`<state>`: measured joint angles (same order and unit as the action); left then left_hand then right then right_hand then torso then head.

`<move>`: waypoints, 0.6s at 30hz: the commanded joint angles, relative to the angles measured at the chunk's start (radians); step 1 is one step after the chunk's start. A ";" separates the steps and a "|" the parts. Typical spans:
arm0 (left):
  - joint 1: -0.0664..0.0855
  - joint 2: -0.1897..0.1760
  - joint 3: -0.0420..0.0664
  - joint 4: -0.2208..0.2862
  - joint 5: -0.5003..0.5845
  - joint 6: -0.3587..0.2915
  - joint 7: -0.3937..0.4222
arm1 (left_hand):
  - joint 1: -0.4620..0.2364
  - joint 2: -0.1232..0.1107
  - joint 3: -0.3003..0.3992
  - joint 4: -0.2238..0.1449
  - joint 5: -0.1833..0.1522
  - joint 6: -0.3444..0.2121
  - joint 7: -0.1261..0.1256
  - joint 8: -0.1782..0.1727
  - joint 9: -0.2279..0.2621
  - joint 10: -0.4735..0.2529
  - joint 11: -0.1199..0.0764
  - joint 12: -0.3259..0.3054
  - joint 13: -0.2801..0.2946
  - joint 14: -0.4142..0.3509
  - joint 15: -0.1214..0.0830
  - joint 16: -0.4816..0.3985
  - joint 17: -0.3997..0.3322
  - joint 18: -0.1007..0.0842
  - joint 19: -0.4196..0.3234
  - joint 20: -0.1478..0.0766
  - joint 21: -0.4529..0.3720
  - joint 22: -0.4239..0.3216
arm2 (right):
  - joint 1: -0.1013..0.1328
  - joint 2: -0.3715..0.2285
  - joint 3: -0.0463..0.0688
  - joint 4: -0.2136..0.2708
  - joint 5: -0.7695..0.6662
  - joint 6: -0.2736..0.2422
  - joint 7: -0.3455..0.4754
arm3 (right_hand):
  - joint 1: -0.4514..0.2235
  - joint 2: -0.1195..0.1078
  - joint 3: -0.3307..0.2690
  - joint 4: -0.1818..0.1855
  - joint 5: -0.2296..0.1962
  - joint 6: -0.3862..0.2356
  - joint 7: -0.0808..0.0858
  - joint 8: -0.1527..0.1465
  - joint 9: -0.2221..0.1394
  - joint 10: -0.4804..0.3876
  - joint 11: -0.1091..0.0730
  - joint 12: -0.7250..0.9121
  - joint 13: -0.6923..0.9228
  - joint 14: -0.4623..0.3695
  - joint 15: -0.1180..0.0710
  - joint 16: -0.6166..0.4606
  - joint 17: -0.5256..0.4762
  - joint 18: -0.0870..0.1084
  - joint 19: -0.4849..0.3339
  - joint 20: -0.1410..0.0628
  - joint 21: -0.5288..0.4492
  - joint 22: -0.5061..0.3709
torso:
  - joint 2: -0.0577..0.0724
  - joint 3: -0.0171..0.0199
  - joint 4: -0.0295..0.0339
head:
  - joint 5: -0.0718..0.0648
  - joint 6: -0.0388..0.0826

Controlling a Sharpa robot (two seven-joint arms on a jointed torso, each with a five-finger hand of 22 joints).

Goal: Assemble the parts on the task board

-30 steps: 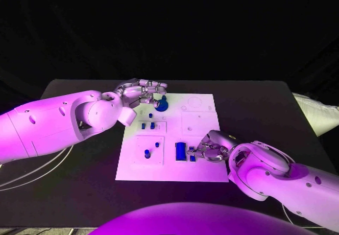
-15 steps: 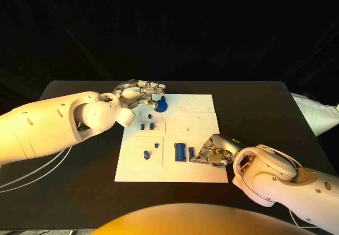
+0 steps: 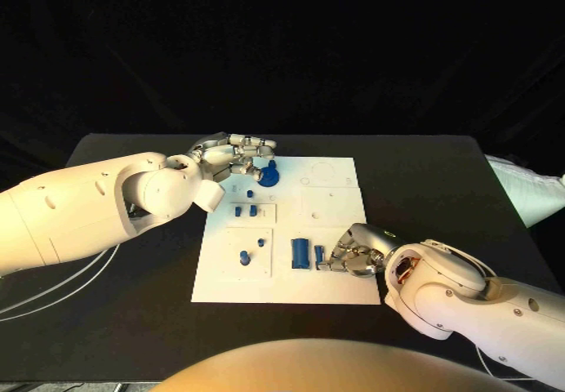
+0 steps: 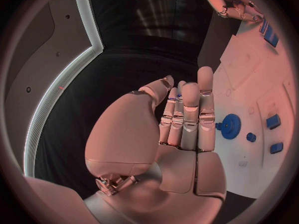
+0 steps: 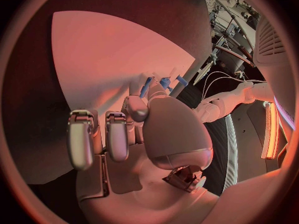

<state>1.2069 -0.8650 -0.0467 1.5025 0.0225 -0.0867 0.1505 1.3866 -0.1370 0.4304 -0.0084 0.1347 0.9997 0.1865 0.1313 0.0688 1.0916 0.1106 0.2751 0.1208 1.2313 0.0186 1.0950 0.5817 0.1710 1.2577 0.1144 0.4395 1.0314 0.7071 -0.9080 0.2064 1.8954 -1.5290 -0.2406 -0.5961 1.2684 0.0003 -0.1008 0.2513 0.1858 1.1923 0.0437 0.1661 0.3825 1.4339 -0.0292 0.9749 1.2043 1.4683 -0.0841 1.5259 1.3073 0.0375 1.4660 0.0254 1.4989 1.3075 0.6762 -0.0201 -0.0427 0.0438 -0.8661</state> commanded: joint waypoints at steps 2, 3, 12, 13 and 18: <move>0.000 0.002 0.001 0.001 -0.003 0.017 0.004 | 0.002 0.010 -0.003 -0.002 0.003 -0.010 0.001 0.006 0.000 -0.007 -0.003 0.003 0.002 -0.007 0.001 0.000 -0.001 0.010 -0.006 0.001 -0.005 -0.002 | -0.001 0.007 -0.001 -0.009 -0.013 0.011 0.003 | -0.004 0.014 -0.004 0.008 0.008 -0.005 0.003 -0.002 -0.001 0.005 0.002 0.001 0.000 0.090 -0.006 0.003 0.206 -0.013 0.060 -0.006 -0.002 0.183 | 0.000 0.0006 -0.0013 | 0.001 -0.001; 0.000 0.002 0.001 0.001 -0.003 0.017 0.004 | 0.002 0.010 -0.003 -0.002 0.003 -0.010 0.001 0.006 0.000 -0.007 -0.003 0.003 0.002 -0.007 0.001 0.000 -0.001 0.010 -0.006 0.001 -0.005 -0.002 | -0.001 0.007 -0.001 -0.010 -0.012 0.012 0.003 | -0.004 0.014 -0.004 0.008 0.008 -0.005 0.003 -0.002 -0.001 0.005 0.002 0.001 0.000 0.090 -0.006 0.003 0.206 -0.013 0.060 -0.006 -0.002 0.183 | 0.000 0.0005 -0.0014 | 0.000 -0.001; 0.000 0.001 0.001 0.001 -0.003 0.015 0.004 | 0.002 0.010 -0.003 -0.002 0.003 -0.010 0.001 0.006 0.000 -0.007 -0.003 0.003 0.002 -0.007 0.001 0.000 -0.001 0.010 -0.006 0.001 -0.005 -0.002 | -0.001 0.004 -0.001 -0.003 0.011 0.004 0.025 | -0.003 -0.035 -0.048 0.004 0.005 -0.010 0.007 -0.005 0.003 0.000 0.004 -0.010 -0.004 0.089 -0.004 -0.001 0.201 -0.012 0.057 -0.005 -0.006 0.179 | 0.000 0.0008 -0.0018 | 0.001 -0.001; 0.000 0.001 0.001 0.001 -0.003 0.015 0.004 | 0.002 0.010 -0.003 -0.002 0.003 -0.010 0.001 0.006 0.000 -0.007 -0.003 0.003 0.002 -0.007 0.001 0.000 -0.001 0.010 -0.006 0.001 -0.005 -0.002 | -0.001 0.003 -0.001 -0.001 0.013 -0.012 0.032 | -0.008 -0.044 -0.057 0.008 0.003 -0.010 0.007 -0.005 0.004 0.000 0.005 -0.009 -0.004 0.089 -0.003 -0.001 0.201 -0.012 0.057 -0.004 -0.006 0.179 | 0.000 0.0007 -0.0017 | 0.000 -0.001; 0.000 0.000 0.001 0.001 -0.003 0.014 0.005 | 0.002 0.011 -0.003 -0.003 0.003 -0.011 0.001 0.006 0.000 -0.009 -0.002 0.005 0.002 -0.009 0.002 0.000 -0.003 0.010 -0.006 0.002 -0.006 -0.002 | -0.002 -0.008 0.000 0.010 0.025 -0.125 0.065 | -0.017 -0.045 -0.072 0.025 0.024 -0.011 0.006 -0.006 0.006 -0.001 0.004 -0.016 -0.006 0.089 -0.003 -0.002 0.200 -0.012 0.057 -0.004 -0.007 0.178 | -0.002 0.0012 -0.0022 | 0.000 0.001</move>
<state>1.2069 -0.8661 -0.0467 1.5023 0.0222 -0.0867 0.1503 1.3866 -0.1369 0.4304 -0.0084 0.1348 0.9977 0.1885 0.1313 0.0688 1.0886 0.1075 0.2751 0.1208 1.2313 0.0187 1.0950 0.5804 0.1710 1.2576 0.1145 0.4395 1.0306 0.7064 -0.9150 0.2059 1.9029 -1.5150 -0.2837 -0.5700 1.2531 -0.0453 -0.1725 0.2759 0.2094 1.1836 0.0524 0.1579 0.3877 1.4338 -0.0291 0.9601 1.1983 1.4683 -0.0841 1.5259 1.3081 0.0375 1.4660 0.0254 1.4940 1.3073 0.6758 -0.0192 -0.0444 0.0441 -0.8665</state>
